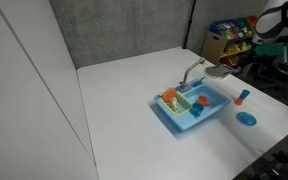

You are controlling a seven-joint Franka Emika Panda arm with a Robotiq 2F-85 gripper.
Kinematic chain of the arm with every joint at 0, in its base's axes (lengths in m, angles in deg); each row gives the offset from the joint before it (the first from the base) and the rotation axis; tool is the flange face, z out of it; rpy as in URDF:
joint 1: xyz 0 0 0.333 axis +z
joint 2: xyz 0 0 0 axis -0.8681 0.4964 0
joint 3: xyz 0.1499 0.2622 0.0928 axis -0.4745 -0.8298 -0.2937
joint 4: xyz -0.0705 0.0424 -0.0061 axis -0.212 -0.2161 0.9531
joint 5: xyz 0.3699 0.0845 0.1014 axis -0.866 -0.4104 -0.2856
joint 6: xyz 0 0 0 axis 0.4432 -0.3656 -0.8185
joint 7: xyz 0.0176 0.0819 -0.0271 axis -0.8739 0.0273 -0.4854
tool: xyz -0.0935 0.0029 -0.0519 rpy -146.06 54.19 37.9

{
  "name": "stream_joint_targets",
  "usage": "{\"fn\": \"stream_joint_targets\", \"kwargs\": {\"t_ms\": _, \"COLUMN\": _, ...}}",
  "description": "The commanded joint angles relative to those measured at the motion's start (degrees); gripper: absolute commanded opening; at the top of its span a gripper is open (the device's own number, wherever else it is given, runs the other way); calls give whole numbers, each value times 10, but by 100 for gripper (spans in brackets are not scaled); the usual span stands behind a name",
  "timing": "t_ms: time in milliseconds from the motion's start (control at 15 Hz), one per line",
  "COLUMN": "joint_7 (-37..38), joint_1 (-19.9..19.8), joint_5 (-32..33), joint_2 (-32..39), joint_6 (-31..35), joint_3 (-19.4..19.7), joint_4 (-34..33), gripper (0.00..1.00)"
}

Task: Place the blue cup on the blue plate

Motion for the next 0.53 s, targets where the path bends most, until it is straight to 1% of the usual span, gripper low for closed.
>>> {"fn": "stream_joint_targets", "kwargs": {"t_ms": 0, "joint_7": -3, "joint_1": -11, "joint_5": -8, "joint_2": 22, "joint_6": 36, "joint_3": 7, "joint_4": -1, "gripper": 100}}
{"fn": "stream_joint_targets", "kwargs": {"t_ms": 200, "joint_7": -2, "joint_1": -18, "joint_5": -8, "joint_2": 43, "joint_6": 68, "joint_3": 14, "joint_4": 0, "gripper": 100}}
{"fn": "stream_joint_targets", "kwargs": {"t_ms": 467, "joint_7": -12, "joint_1": -32, "joint_5": -22, "joint_2": 68, "joint_6": 101, "joint_3": 14, "joint_4": 2, "gripper": 100}}
